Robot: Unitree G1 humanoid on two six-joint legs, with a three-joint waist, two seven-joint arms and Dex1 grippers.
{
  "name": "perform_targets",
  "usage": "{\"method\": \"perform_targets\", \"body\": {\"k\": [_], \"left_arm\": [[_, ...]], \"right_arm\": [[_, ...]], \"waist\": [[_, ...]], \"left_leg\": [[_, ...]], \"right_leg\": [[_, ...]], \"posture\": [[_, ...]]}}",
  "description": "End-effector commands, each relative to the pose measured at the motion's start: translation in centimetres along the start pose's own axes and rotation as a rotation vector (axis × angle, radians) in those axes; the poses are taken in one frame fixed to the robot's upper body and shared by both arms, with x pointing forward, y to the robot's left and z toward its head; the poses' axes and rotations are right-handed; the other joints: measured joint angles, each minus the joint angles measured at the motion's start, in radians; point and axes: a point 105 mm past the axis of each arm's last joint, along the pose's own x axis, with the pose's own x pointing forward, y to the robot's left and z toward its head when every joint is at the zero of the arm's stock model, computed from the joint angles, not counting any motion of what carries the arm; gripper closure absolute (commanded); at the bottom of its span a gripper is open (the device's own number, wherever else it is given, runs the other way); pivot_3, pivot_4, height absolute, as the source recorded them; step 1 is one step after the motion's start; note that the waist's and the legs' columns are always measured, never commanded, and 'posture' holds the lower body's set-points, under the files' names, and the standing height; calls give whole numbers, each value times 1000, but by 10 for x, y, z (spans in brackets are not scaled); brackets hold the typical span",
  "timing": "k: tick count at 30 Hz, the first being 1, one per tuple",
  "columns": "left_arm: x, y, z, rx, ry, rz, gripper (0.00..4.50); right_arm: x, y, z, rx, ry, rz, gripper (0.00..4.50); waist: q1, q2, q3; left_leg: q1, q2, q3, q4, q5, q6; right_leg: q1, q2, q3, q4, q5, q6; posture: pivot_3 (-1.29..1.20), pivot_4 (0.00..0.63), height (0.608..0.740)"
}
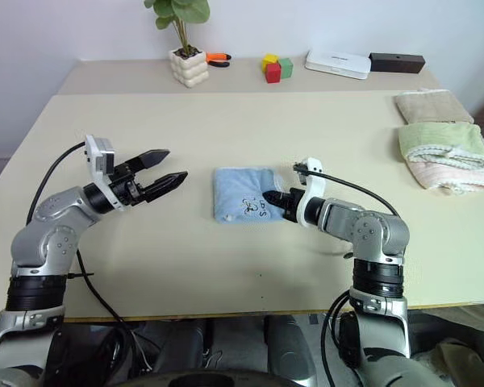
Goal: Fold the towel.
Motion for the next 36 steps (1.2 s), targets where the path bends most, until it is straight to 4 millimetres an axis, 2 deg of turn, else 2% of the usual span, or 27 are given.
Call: {"method": "perform_targets", "body": {"k": [1, 5, 8, 13, 15, 19, 25, 27, 30, 34, 36], "left_arm": [[11, -4, 7, 31, -36, -41, 0], [27, -7, 5, 31, -63, -93, 0], [39, -6, 4, 19, -75, -142, 0], [60, -13, 7, 14, -89, -245, 0], [65, -17, 6, 16, -95, -267, 0], [67, -14, 2, -7, -103, -257, 0], [66, -20, -7, -16, -96, -264, 0], [66, -21, -9, -14, -96, -264, 0], [68, -24, -9, -21, -104, -270, 0], [69, -23, -10, -14, -106, -271, 0], [69, -21, -11, -12, -107, -265, 0]], "right_arm": [[-22, -12, 40, 71, -231, -70, 4463], [-63, -38, 63, 164, -490, -242, 4463], [-98, -55, 73, 238, -671, -390, 4463], [-149, -82, 69, 404, -908, -586, 4463], [-157, -88, 59, 421, -907, -645, 4463], [-158, -87, 36, 455, -881, -694, 4463], [-157, -85, 15, 461, -811, -734, 4463], [-165, -91, 13, 470, -824, -810, 4463], [-180, -101, 6, 494, -854, -902, 3325], [-188, -97, 4, 500, -906, -942, 1306], [-197, -94, 8, 431, -935, -995, 292]], "waist": [[3, 0, 0], [6, 0, 0], [5, 1, 0], [-3, 1, 0], [-5, 1, 0], [-6, 2, 0], [-4, 3, 1], [-4, 3, 1], [-2, 3, 1], [-2, 3, 1], [-3, 3, 1]], "left_leg": [[0, 0, 0, 0, 0, 0], [0, 0, 0, 0, 0, 0], [-1, 0, 0, 0, 0, 0], [0, 0, 0, -1, 0, 0], [0, 0, 0, -1, 0, 0], [0, 0, 0, -1, 0, 0], [0, 0, 0, -1, 0, 0], [0, 0, 0, -1, 0, 0], [0, 0, 0, -1, 0, 0], [0, 0, 0, -1, 0, 0], [0, 0, 0, -1, 0, 0]], "right_leg": [[0, 0, 0, 0, 0, 0], [0, 0, 0, 0, 0, 0], [-1, 0, 0, 0, 0, 0], [-1, 0, 0, 1, 0, 0], [-1, 0, 0, 1, 0, 0], [-2, 0, 0, 3, 0, 0], [-2, 0, 1, 5, -1, -1], [-2, 0, 1, 5, -1, -1], [-2, 0, 1, 5, -1, -1], [-2, 0, 1, 5, -1, -1], [-2, 0, 1, 5, -1, -1]], "posture": [[0, 150, 740], [0, 150, 740], [0, 150, 740], [0, 150, 740], [0, 150, 740], [0, 150, 740], [0, 150, 740], [0, 150, 740], [0, 150, 740], [0, 150, 740], [0, 150, 740]]}}
